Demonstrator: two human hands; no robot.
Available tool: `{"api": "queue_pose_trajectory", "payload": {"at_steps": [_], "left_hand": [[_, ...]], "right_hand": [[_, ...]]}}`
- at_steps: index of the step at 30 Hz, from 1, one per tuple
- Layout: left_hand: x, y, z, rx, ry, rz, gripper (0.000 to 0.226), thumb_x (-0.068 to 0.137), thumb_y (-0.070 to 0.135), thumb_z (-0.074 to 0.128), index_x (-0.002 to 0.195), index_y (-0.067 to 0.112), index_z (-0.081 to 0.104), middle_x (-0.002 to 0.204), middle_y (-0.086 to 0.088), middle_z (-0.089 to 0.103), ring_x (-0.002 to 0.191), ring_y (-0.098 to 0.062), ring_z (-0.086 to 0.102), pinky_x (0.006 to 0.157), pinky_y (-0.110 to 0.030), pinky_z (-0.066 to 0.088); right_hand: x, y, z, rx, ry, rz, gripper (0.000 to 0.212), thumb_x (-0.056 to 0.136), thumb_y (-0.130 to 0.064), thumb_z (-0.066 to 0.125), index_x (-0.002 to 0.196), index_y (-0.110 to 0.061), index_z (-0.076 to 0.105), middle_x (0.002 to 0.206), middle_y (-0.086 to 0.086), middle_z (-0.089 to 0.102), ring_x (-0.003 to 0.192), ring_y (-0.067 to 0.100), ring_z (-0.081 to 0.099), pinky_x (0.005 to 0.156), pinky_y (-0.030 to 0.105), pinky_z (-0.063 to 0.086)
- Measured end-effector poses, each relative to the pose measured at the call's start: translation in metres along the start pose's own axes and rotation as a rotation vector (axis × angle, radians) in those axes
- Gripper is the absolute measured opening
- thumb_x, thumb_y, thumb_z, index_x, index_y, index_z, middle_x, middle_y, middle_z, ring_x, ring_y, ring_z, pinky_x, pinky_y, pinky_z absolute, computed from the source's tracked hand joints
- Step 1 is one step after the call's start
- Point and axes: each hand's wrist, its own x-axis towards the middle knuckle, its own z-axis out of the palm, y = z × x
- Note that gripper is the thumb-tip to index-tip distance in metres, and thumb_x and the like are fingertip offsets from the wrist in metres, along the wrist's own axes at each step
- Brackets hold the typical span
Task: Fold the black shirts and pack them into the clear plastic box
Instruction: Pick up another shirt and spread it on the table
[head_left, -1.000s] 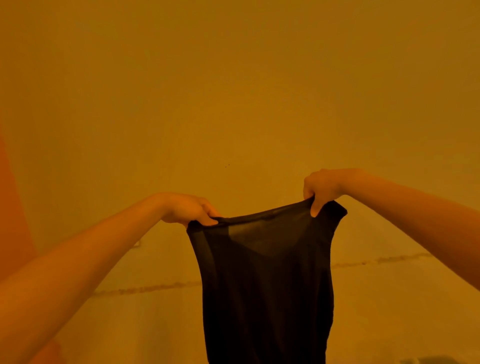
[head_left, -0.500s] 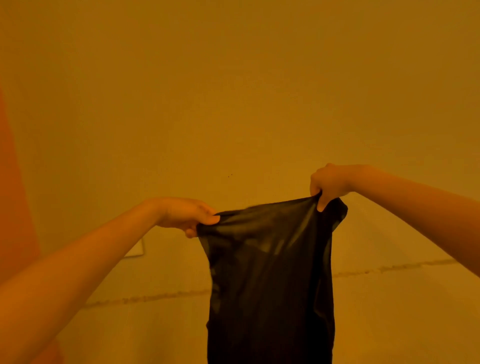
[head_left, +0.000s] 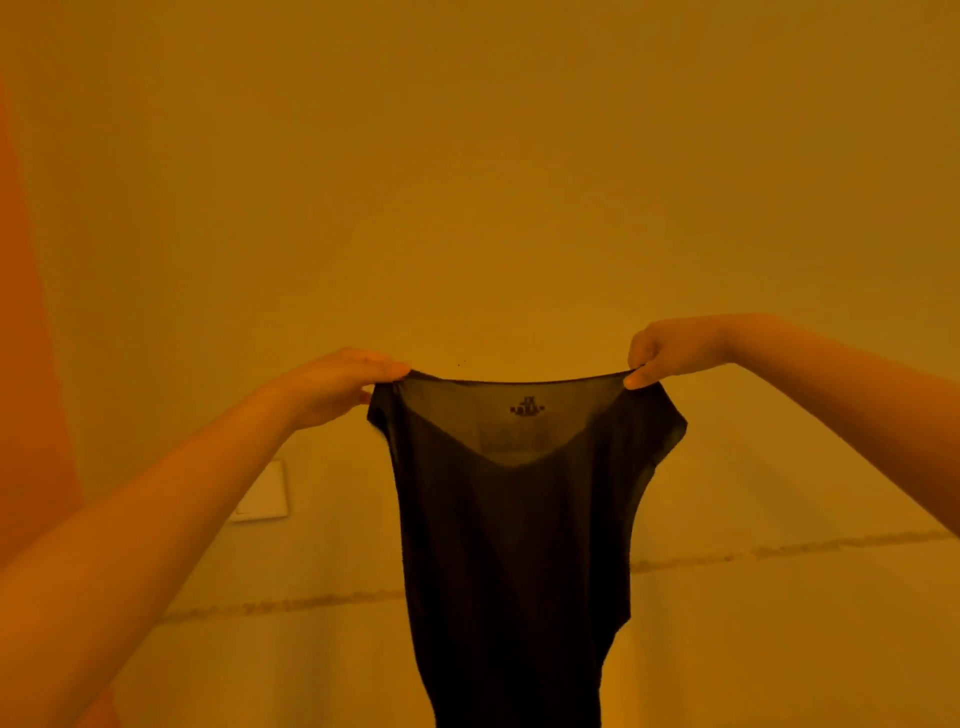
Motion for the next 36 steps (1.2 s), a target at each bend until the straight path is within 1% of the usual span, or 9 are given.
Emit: {"api": "queue_pose_trajectory", "payload": {"at_steps": [2, 5, 10, 14, 19, 24, 27, 32, 36], "left_hand": [[0.001, 0.007, 0.003, -0.236, -0.005, 0.015, 0.031, 0.085, 0.014, 0.055, 0.058, 0.018, 0.07, 0.065, 0.001, 0.064, 0.059, -0.008, 0.063, 0.052, -0.016, 0.048], [0.002, 0.019, 0.004, -0.182, -0.057, 0.016, 0.006, 0.074, 0.008, 0.065, 0.078, 0.012, 0.061, 0.073, -0.004, 0.062, 0.059, -0.007, 0.064, 0.052, -0.016, 0.05], [-0.009, 0.028, -0.004, 0.36, -0.206, -0.078, 0.045, 0.042, 0.063, 0.081, 0.055, 0.024, 0.063, 0.059, 0.011, 0.058, 0.058, 0.0, 0.055, 0.059, -0.011, 0.043], [-0.003, 0.026, -0.007, 0.511, -0.004, -0.097, 0.035, 0.081, 0.028, 0.07, 0.055, 0.015, 0.05, 0.062, 0.001, 0.045, 0.064, -0.011, 0.044, 0.067, -0.025, 0.032], [0.003, 0.018, -0.004, 0.538, 0.218, -0.036, 0.032, 0.083, 0.009, 0.067, 0.061, 0.012, 0.043, 0.062, -0.004, 0.04, 0.059, -0.015, 0.038, 0.056, -0.026, 0.029], [0.002, 0.016, -0.005, 0.359, 0.251, 0.013, 0.012, 0.083, 0.003, 0.066, 0.084, 0.011, 0.057, 0.073, -0.004, 0.052, 0.07, -0.017, 0.05, 0.06, -0.024, 0.038], [0.001, 0.015, -0.006, 0.347, 0.249, 0.004, 0.02, 0.085, 0.001, 0.063, 0.102, 0.012, 0.064, 0.089, -0.004, 0.06, 0.084, -0.016, 0.056, 0.073, -0.028, 0.043], [0.002, 0.009, 0.005, 0.596, 0.304, -0.006, 0.01, 0.086, 0.008, 0.064, 0.093, 0.006, 0.07, 0.084, -0.007, 0.062, 0.081, -0.018, 0.055, 0.06, -0.023, 0.04], [-0.004, 0.0, 0.023, 0.263, 0.485, -0.001, 0.005, 0.089, 0.011, 0.06, 0.089, 0.011, 0.065, 0.074, -0.001, 0.055, 0.072, -0.015, 0.05, 0.057, -0.022, 0.036]], "right_hand": [[-0.004, -0.001, -0.004, 0.089, 0.002, 0.026, 0.019, 0.09, -0.023, 0.06, 0.095, -0.005, 0.065, 0.1, 0.006, 0.058, 0.093, 0.02, 0.055, 0.082, 0.032, 0.051], [-0.008, 0.003, -0.008, 0.211, 0.048, -0.001, 0.017, 0.085, -0.013, 0.066, 0.069, -0.008, 0.063, 0.076, 0.003, 0.06, 0.078, 0.017, 0.06, 0.076, 0.029, 0.056], [-0.011, 0.013, -0.005, 0.331, 0.148, -0.011, 0.016, 0.081, 0.0, 0.067, 0.071, -0.009, 0.059, 0.067, 0.002, 0.054, 0.067, 0.014, 0.053, 0.061, 0.023, 0.049], [-0.014, 0.016, -0.001, 0.394, 0.187, -0.037, 0.016, 0.081, 0.001, 0.067, 0.092, -0.01, 0.063, 0.08, 0.006, 0.058, 0.076, 0.017, 0.057, 0.065, 0.023, 0.049], [-0.014, 0.011, -0.002, 0.384, 0.23, -0.054, 0.028, 0.08, 0.002, 0.068, 0.104, -0.011, 0.062, 0.079, 0.004, 0.058, 0.075, 0.014, 0.057, 0.065, 0.021, 0.046], [-0.013, 0.01, -0.003, 0.348, 0.24, -0.015, 0.025, 0.078, 0.002, 0.069, 0.099, -0.012, 0.065, 0.088, 0.002, 0.061, 0.084, 0.016, 0.055, 0.069, 0.023, 0.043], [-0.017, 0.01, -0.001, 0.362, 0.227, 0.008, 0.023, 0.077, 0.004, 0.069, 0.095, -0.01, 0.067, 0.085, 0.002, 0.063, 0.084, 0.017, 0.056, 0.07, 0.022, 0.044], [-0.024, 0.006, 0.011, 0.388, 0.237, 0.052, 0.022, 0.076, 0.007, 0.069, 0.09, -0.01, 0.067, 0.081, 0.001, 0.063, 0.082, 0.017, 0.056, 0.081, 0.032, 0.042], [-0.036, 0.002, 0.029, 0.527, 0.38, 0.055, 0.017, 0.078, 0.004, 0.067, 0.088, -0.011, 0.067, 0.082, 0.0, 0.061, 0.08, 0.012, 0.054, 0.079, 0.03, 0.041]]}}
